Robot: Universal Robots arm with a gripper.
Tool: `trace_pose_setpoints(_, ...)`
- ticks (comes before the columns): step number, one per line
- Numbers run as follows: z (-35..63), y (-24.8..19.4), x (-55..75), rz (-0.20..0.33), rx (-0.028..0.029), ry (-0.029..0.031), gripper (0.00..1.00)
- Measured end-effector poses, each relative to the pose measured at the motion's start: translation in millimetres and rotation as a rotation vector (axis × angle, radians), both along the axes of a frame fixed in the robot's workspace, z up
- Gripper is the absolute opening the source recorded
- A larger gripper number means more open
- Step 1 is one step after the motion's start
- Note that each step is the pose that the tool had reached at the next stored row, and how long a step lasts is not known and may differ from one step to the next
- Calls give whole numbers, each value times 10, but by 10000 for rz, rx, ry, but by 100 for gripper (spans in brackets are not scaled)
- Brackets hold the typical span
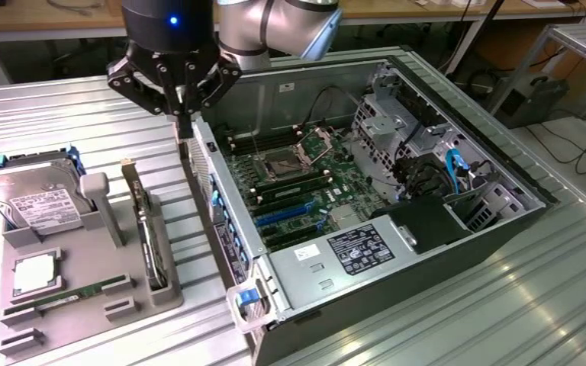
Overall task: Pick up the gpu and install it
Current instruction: 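Reach for the gpu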
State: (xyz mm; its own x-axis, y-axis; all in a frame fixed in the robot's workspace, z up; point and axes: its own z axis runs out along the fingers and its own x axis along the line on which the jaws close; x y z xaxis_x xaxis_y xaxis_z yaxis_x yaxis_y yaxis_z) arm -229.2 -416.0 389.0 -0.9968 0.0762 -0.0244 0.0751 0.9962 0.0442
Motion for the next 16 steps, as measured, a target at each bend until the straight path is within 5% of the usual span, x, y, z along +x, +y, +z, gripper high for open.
trace_pose_setpoints(16,-194,-215,-416,0,-23,11,11)
